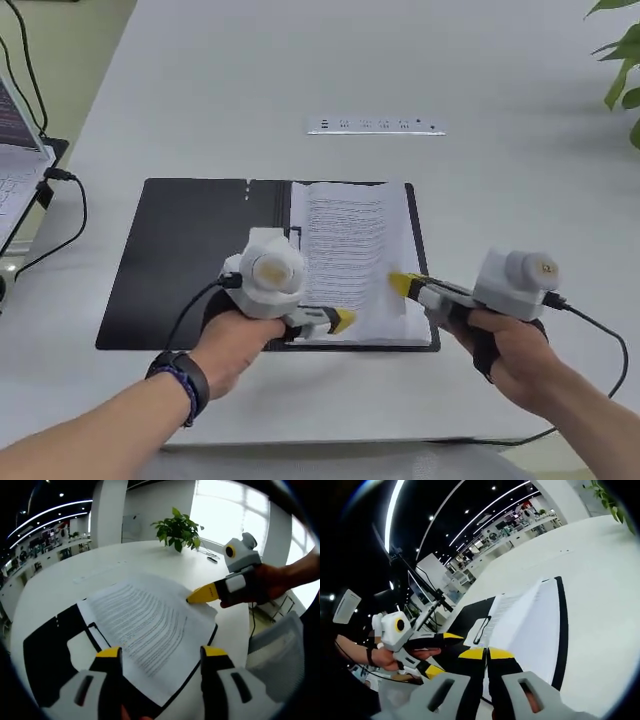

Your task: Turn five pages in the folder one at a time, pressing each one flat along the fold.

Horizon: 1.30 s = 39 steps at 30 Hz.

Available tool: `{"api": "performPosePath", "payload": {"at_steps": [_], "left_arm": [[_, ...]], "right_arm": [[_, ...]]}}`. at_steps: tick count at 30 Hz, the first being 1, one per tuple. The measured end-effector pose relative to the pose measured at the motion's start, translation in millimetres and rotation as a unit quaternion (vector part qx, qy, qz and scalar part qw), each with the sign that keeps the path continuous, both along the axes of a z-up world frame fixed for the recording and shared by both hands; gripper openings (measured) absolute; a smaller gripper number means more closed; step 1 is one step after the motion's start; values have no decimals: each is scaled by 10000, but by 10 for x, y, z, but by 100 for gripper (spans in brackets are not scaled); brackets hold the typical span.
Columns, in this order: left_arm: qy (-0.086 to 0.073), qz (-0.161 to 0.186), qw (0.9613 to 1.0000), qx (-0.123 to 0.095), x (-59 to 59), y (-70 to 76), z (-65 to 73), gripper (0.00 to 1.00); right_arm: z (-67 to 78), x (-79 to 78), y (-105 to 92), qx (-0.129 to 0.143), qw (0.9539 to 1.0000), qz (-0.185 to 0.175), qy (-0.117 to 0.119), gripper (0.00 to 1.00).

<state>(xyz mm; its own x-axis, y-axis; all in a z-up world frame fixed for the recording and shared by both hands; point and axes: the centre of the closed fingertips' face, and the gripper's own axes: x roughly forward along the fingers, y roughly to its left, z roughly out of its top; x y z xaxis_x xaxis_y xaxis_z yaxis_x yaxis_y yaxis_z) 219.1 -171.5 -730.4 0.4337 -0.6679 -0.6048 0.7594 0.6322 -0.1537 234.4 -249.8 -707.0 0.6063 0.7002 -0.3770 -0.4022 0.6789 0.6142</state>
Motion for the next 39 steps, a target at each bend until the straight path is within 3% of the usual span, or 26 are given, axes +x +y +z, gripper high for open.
{"api": "performPosePath", "payload": {"at_steps": [9,15,21,30,39], "left_arm": [[-186,218,9995,107,12,510,90,65],[-225,523,9983,106,5,870,122,65],[-246,841,9961,59,-16,1185,160,68],[-296,1216,9921,-23,-39,1569,203,69],[-331,1446,9889,-38,-81,1851,214,69]], "right_arm": [[170,46,368,201,9994,239,-149,0],[332,25,783,242,9979,532,-278,0],[400,-17,1096,321,9965,718,-300,0],[373,-8,1425,398,9938,1007,-258,0],[305,-19,1781,388,9899,1344,-219,0]]}}
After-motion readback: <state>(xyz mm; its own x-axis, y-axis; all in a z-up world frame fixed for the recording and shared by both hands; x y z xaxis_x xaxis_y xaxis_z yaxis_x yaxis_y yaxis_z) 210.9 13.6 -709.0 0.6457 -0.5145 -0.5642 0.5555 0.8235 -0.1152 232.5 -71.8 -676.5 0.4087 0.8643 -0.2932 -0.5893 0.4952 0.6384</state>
